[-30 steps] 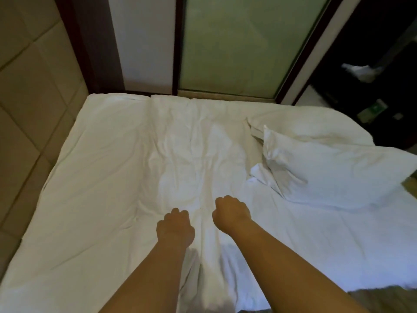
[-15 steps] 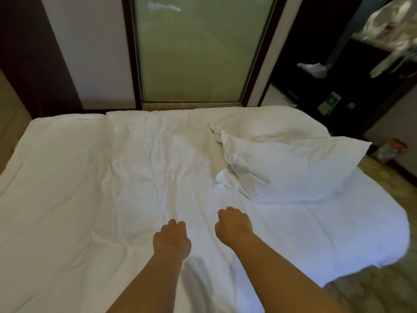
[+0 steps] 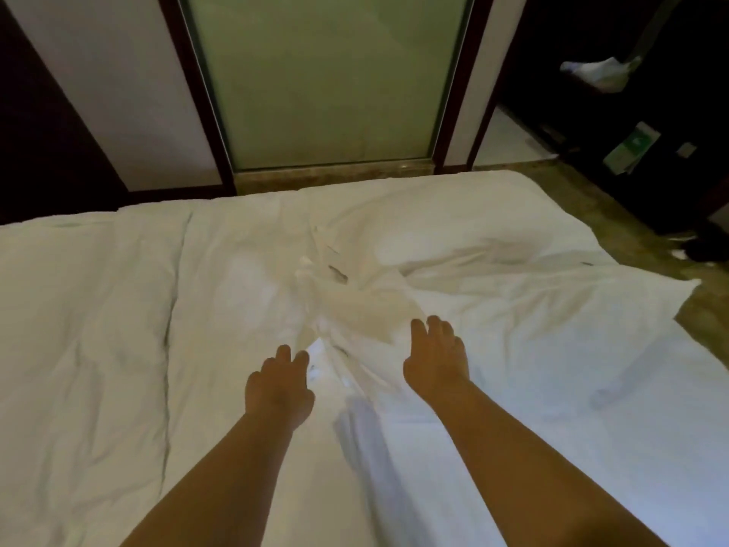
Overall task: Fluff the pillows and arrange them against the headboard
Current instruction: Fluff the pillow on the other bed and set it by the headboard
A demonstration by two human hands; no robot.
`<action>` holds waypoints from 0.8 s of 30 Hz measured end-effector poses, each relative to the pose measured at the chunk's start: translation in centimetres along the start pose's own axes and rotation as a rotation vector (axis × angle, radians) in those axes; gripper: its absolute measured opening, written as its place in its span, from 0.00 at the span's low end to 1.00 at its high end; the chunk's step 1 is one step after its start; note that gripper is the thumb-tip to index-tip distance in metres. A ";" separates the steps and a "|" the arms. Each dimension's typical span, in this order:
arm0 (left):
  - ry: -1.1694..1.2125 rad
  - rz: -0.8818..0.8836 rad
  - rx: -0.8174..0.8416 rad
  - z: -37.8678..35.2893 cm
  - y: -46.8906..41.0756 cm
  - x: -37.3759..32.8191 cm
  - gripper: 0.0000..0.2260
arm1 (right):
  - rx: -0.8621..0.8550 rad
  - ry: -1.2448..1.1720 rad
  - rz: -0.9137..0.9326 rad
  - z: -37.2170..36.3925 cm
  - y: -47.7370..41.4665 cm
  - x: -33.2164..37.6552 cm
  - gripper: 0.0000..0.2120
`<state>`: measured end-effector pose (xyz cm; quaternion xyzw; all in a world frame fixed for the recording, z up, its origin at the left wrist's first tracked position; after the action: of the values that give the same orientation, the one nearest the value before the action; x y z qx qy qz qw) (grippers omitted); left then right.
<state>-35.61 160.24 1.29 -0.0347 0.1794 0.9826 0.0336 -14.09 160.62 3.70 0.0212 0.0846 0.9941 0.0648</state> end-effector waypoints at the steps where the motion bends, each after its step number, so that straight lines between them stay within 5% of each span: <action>1: 0.042 -0.006 -0.043 0.9 -1.5 -1.9 0.22 | -0.018 0.017 0.001 0.8 -2.3 -1.6 0.31; 5: 0.115 -0.075 -0.127 2.9 -6.7 -9.1 0.35 | 0.101 0.153 0.057 0.8 -9.4 -6.3 0.48; 8: 0.025 -0.114 -0.056 1.5 -9.5 -12.7 0.40 | 0.186 0.056 0.065 -2.2 -10.5 -8.1 0.42; 16: -0.096 -0.085 0.074 -5.5 -7.4 -15.0 0.19 | 0.183 0.146 0.192 -8.3 -7.3 -7.6 0.40; 24: -0.149 -0.082 0.182 -8.2 -2.9 -13.5 0.17 | 0.207 0.195 0.331 -9.9 -2.7 -6.2 0.17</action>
<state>-21.47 159.30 -6.26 0.0344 0.2630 0.9600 0.0899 -8.13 160.86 -6.67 -0.0549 0.1874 0.9745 -0.1103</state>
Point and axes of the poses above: each hand's wrist, its own y-axis away from the middle knuckle, its own z-axis out of the back of the hand, x = y × z, the point moved 5 cm from there along -y, towards the middle knuckle, and after that the axes turned 1 degree about y, right-handed, at the moved point
